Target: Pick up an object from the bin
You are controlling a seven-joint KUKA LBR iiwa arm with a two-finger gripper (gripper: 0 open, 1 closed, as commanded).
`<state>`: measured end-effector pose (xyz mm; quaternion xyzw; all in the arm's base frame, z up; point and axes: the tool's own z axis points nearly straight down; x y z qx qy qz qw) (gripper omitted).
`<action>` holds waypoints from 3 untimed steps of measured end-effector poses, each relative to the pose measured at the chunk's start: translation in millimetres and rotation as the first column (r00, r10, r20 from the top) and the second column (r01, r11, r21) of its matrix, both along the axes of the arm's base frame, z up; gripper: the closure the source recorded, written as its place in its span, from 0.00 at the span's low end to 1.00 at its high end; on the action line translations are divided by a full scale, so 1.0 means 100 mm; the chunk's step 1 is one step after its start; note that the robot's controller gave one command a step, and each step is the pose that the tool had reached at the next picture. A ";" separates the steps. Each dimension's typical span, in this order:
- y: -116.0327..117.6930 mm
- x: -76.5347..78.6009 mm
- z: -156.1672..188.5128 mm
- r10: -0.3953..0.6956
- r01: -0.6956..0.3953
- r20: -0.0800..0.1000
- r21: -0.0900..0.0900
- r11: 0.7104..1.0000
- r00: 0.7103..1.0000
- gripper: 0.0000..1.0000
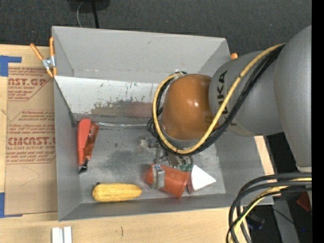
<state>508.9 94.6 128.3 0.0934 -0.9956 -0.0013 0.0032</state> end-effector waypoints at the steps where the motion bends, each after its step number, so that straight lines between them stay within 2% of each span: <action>1: -0.32 -0.04 -0.24 0.068 -0.068 0.003 0.001 0.998 0.998 0.00; 2: -0.97 0.36 -0.58 0.104 -0.104 0.001 0.002 0.995 0.995 1.00; 3: -0.97 0.36 -0.58 0.104 -0.104 0.001 0.002 0.995 0.995 1.00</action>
Offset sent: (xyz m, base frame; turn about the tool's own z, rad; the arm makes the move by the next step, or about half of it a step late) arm 0.0362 -0.0979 -0.0571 -0.1051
